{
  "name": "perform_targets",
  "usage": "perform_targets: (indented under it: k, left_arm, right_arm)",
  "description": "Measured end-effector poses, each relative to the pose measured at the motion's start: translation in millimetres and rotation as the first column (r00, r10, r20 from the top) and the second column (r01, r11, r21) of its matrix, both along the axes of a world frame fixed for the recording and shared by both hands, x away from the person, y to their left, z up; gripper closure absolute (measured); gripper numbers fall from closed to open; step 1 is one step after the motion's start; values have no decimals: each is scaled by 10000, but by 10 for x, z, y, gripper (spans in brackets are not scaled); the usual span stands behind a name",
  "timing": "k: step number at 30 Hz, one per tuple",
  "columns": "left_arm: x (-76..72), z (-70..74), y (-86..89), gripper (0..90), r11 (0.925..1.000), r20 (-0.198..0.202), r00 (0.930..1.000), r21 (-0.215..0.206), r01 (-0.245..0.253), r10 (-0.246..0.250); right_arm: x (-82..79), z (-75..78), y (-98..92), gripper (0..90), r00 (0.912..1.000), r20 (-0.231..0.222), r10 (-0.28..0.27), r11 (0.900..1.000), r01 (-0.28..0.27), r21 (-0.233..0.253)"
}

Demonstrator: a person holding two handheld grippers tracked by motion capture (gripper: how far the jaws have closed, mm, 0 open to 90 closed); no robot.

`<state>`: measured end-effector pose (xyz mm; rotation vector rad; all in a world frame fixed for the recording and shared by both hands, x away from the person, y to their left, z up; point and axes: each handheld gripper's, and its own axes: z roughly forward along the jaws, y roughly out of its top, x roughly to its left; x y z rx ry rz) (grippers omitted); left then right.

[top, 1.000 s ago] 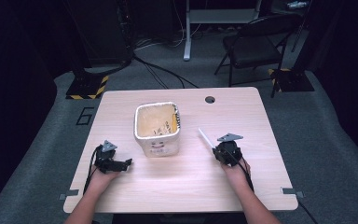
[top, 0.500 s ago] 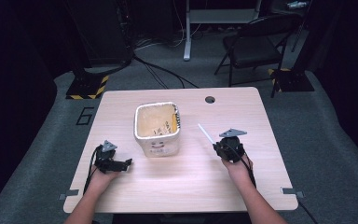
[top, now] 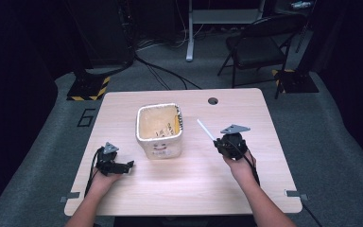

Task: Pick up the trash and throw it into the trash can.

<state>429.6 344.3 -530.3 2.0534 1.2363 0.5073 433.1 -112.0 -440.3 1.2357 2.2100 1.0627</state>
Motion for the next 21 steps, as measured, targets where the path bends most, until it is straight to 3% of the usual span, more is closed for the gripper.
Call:
perform_targets:
  k: [10, 21]
  left_arm:
    - [0, 0, 2, 18, 10000, 13, 10000, 21, 41, -41]
    - [-1, 0, 2, 18, 10000, 9, 10000, 16, 50, -50]
  right_arm:
    - [19, 240, 42, 784, 9993, 304, 222, 9997, -225, 94]
    - [28, 431, 101, 785, 9979, 331, 553, 9978, -564, 359]
